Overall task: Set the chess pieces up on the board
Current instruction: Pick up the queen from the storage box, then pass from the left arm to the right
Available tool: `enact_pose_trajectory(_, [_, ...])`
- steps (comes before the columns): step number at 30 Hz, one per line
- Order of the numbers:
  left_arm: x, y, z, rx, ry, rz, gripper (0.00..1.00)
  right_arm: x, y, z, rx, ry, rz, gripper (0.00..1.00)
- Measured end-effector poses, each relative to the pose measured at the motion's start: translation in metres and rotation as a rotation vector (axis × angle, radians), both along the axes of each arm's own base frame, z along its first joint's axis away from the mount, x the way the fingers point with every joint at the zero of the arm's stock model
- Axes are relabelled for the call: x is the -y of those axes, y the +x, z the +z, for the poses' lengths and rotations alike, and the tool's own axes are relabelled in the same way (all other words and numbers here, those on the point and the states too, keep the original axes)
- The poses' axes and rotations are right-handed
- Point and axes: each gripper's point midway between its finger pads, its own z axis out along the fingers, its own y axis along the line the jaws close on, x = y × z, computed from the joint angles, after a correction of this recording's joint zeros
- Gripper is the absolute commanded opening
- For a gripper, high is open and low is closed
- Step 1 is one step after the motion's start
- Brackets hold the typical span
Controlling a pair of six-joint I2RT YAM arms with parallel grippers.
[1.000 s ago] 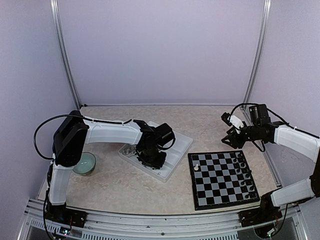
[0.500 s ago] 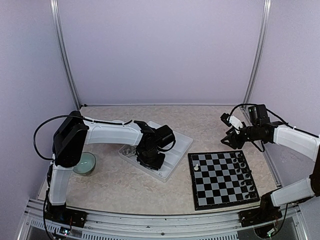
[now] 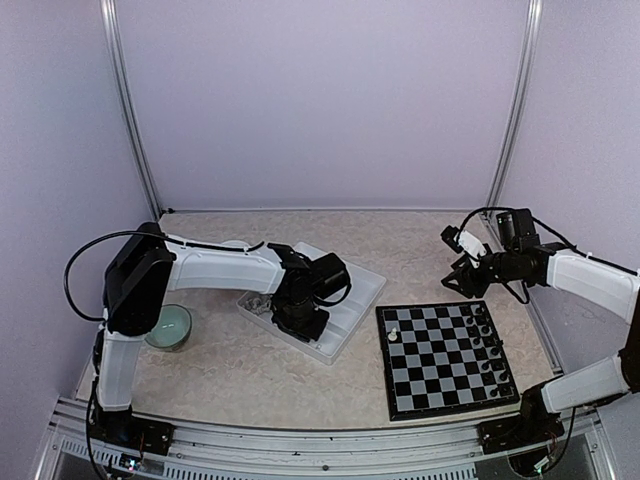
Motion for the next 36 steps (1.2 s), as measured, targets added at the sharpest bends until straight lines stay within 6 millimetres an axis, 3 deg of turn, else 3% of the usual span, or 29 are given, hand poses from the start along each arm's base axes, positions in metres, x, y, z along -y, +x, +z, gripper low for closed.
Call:
enact_pose_trajectory(4, [-0.009, 0.002, 0.006, 0.050, 0.032, -0.040, 0.16, -0.005, -0.001, 0.009, 0.002, 0.029, 0.017, 0.51])
enact_pose_trajectory(7, [-0.015, 0.004, 0.024, 0.124, 0.021, -0.088, 0.15, -0.013, 0.004, 0.035, 0.023, 0.073, 0.044, 0.50])
enact_pose_trajectory(11, [-0.012, 0.006, 0.074, 0.294, -0.120, -0.160, 0.15, -0.036, 0.021, 0.093, 0.076, 0.194, 0.110, 0.49])
enact_pose_trajectory(15, [0.005, 0.004, 0.121, 0.440, -0.309, -0.228, 0.16, -0.070, 0.025, 0.116, 0.028, 0.291, 0.190, 0.49])
enact_pose_trajectory(18, [0.024, -0.003, 0.141, 0.542, -0.424, -0.300, 0.16, -0.105, 0.018, 0.115, -0.067, 0.343, 0.272, 0.50])
enact_pose_trajectory(23, [0.047, -0.032, 0.139, 0.621, -0.529, -0.434, 0.15, -0.152, -0.011, 0.100, -0.252, 0.397, 0.394, 0.51])
enact_pose_trajectory(25, [0.053, -0.040, 0.142, 0.641, -0.562, -0.472, 0.15, -0.163, -0.021, 0.093, -0.311, 0.401, 0.425, 0.51])
enact_pose_trajectory(31, [0.072, -0.049, 0.179, 0.748, -0.672, -0.528, 0.15, -0.187, -0.044, 0.073, -0.467, 0.402, 0.486, 0.52])
enact_pose_trajectory(36, [0.077, -0.054, 0.185, 0.765, -0.693, -0.549, 0.15, -0.201, -0.065, 0.064, -0.540, 0.393, 0.530, 0.51])
